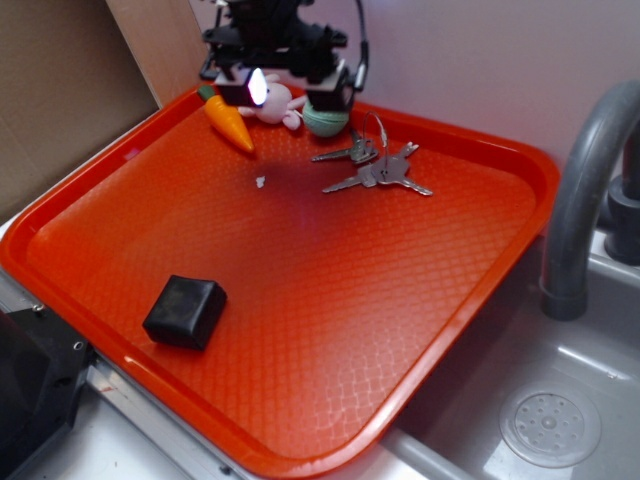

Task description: Grab the green ball.

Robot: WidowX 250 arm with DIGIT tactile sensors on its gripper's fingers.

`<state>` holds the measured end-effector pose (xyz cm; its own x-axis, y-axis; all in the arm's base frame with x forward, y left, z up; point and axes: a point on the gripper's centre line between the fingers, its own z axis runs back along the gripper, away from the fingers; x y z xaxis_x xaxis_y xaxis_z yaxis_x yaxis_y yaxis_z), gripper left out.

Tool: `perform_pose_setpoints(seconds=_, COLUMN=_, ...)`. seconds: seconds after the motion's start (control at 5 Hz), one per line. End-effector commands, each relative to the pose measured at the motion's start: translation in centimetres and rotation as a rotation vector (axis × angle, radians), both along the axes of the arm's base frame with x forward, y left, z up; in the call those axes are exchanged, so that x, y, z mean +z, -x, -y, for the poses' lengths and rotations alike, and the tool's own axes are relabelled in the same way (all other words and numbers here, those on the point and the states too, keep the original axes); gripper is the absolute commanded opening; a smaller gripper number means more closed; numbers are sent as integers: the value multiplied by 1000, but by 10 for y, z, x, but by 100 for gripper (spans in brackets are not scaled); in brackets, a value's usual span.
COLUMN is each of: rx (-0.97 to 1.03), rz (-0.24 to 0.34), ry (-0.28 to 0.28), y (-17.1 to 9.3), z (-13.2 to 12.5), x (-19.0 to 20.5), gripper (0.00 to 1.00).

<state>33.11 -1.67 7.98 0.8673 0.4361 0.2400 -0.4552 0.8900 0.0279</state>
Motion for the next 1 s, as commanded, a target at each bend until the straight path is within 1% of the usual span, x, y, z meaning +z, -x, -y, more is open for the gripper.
perform_pose_setpoints(seconds=0.0, rx=121, rz=130, ry=58, y=-19, z=-30, x=8, gripper=100)
perform_pose_setpoints(seconds=0.2, rx=102, rz=164, ry=91, y=-16, z=-41, x=-11, gripper=100)
perform_pose_setpoints(seconds=0.4, rx=43, rz=194, ry=156, y=-27, z=-31, x=-33, gripper=0)
perform_pose_setpoints(seconds=0.6, rx=36, rz=200, ry=147, y=-26, z=-24, x=-30, gripper=0)
perform_pose_setpoints(seconds=0.8, rx=21, rz=177, ry=172, y=-17, z=-25, x=-13, gripper=0)
